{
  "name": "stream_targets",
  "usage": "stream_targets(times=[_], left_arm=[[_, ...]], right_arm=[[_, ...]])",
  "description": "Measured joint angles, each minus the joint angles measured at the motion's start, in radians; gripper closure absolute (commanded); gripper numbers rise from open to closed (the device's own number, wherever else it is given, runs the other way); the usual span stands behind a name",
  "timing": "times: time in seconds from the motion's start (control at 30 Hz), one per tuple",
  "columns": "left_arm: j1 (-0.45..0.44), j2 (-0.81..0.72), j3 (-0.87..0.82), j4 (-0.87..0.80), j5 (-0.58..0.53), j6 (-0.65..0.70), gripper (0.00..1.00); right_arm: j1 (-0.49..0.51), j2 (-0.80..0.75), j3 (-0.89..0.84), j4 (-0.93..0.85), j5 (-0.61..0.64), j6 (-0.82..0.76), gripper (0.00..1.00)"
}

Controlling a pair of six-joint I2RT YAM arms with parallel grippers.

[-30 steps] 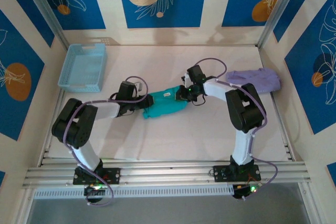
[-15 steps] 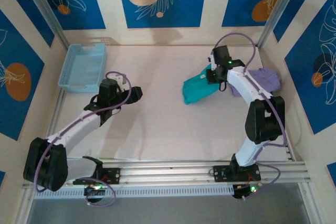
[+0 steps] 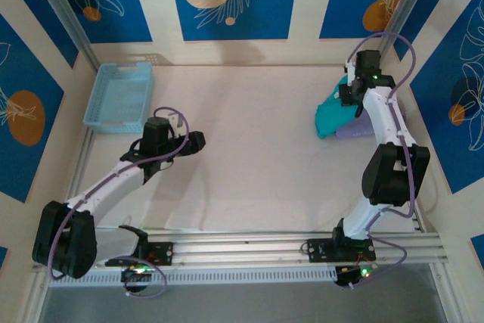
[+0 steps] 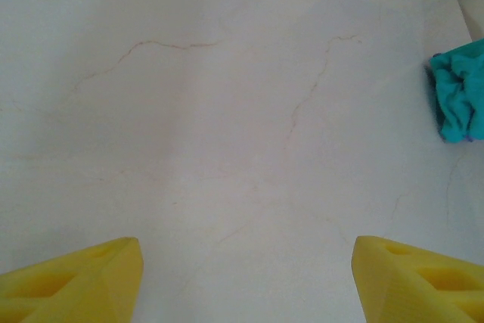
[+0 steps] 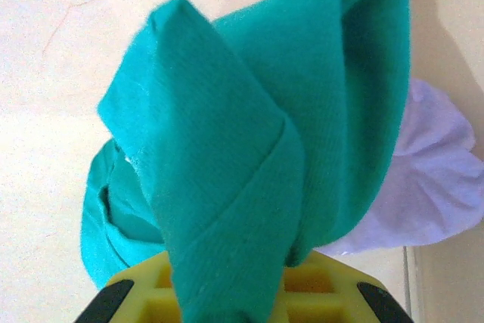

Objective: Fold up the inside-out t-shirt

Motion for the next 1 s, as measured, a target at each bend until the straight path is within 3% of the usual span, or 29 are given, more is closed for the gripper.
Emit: stream_targets(times=[0.33,0.4,0.57,0.67,0.7,0.87,1.0], left_arm=[[0.000,0.121,0.030,0.001,0.023,0.000,0.28],[0.000,0.142,0.043,0.005,0.027,-0.001,0.28],[0.000,0.190,0.060,0.011,0.042,-0.008,0.28],[0.000,0.191,0.063,0.009,0.045,-0.007,0.28],[0.000,0.191,0.066,0.006,0.044,-0.007,0.27],[0.000,0.166,0.074,-0.025,0.018,0.005,0.27],[0.000,0.092,0.074,-0.060,-0.037,0.039,0.21]], right_arm=[[-0.147,0.120,0.103,-0.016,0.010,-0.068,0.98],[-0.167,0.170,0.117,-0.008,0.033,-0.075,0.91],[-0.186,0.360,0.204,0.022,0.171,-0.090,0.59],[-0.184,0.452,0.251,0.036,0.260,-0.084,0.31],[-0.179,0.463,0.257,0.039,0.287,-0.078,0.27],[-0.124,0.423,0.272,0.058,0.376,-0.057,0.16],[-0.035,0.256,0.182,0.093,0.394,-0.020,0.11]])
